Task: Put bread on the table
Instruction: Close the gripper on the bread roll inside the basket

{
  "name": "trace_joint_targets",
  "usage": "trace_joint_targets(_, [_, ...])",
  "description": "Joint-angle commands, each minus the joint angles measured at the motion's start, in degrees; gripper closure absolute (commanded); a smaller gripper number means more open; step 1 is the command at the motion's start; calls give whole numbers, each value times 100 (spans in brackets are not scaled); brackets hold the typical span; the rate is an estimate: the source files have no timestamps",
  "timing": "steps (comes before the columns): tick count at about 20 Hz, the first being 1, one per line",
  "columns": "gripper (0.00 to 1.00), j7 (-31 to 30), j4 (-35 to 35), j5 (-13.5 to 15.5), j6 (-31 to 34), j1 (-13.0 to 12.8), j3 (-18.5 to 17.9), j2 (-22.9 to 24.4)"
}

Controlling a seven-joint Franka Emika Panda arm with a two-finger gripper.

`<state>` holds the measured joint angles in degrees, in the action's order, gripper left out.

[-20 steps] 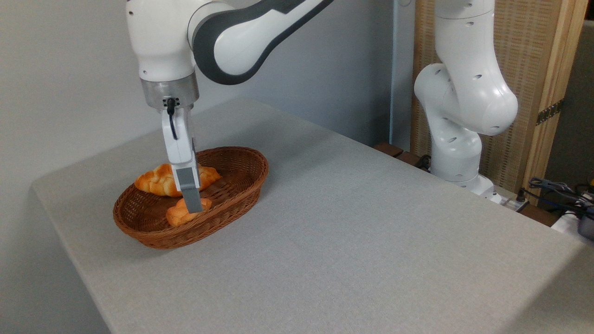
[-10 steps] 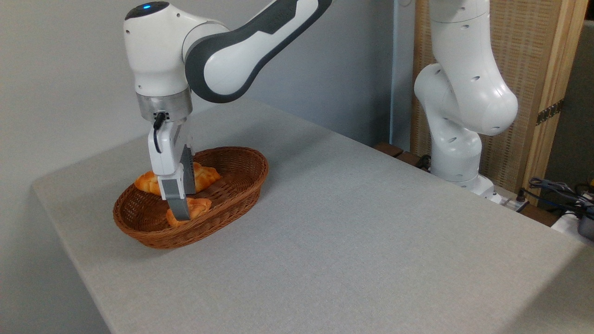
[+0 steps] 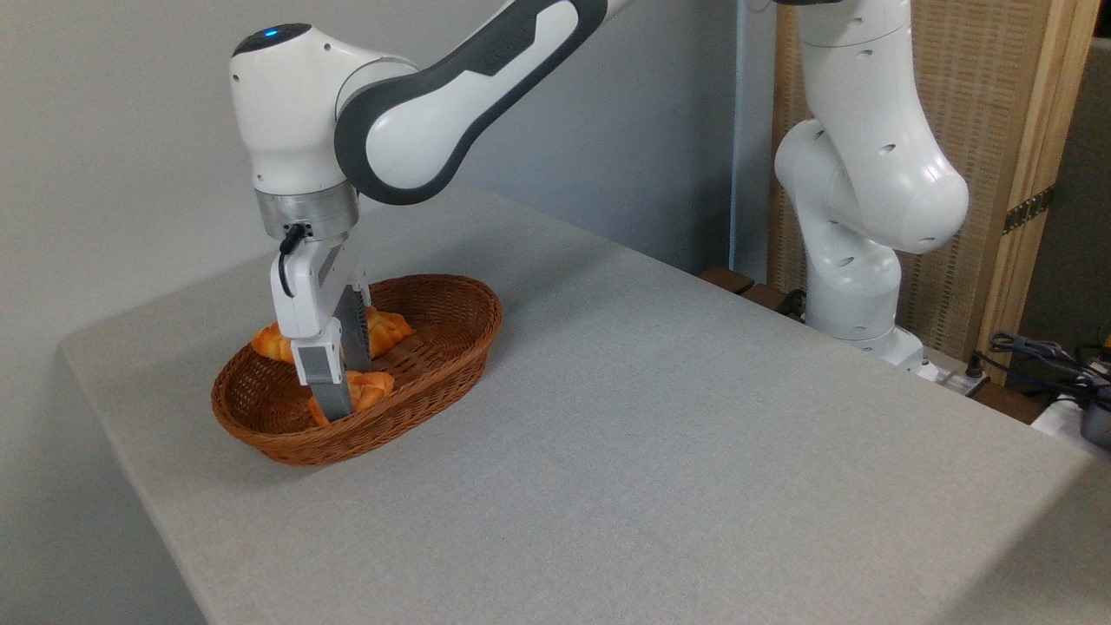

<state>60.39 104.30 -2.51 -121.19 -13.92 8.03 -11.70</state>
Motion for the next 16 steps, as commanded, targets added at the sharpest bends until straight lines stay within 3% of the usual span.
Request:
trace_joint_targets(1, [47, 61, -15, -92, -98, -23, 6, -25])
trace_joint_targets(11, [48, -18, -24, -22, -89, -15, 6, 27])
trace_joint_targets(16, [45, -703, -24, -4, -89, -6, 129, 124])
